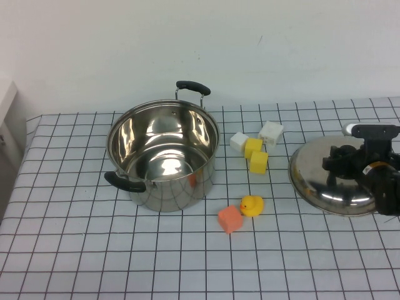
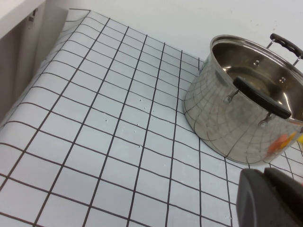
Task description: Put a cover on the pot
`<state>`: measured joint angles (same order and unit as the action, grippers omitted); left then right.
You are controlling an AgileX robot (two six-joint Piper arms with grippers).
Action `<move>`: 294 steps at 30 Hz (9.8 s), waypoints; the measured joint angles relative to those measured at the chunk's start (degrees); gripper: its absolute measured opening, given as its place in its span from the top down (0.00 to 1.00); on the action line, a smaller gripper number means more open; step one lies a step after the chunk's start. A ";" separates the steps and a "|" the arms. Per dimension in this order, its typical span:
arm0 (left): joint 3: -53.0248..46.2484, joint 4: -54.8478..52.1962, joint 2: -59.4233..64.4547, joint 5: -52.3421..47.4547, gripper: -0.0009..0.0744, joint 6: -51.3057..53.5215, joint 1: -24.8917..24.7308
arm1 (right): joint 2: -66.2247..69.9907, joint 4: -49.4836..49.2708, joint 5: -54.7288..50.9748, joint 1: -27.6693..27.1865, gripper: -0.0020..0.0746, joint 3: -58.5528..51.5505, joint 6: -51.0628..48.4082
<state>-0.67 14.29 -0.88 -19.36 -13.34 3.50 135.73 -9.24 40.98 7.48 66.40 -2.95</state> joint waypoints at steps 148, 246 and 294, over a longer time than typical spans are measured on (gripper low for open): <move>0.00 0.12 0.00 0.00 0.99 0.17 0.00 | 5.24 21.00 -38.73 30.30 0.39 50.28 11.00; 0.00 0.12 0.00 0.00 0.99 0.17 0.00 | 5.81 17.04 -51.54 30.29 0.25 55.46 10.54; 0.00 0.12 0.00 0.00 0.99 -0.08 0.00 | -87.60 12.57 -39.82 38.58 0.98 -36.10 -7.46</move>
<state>-0.67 14.41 -0.88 -19.36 -13.42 3.50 48.13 3.33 1.16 46.06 30.31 -10.41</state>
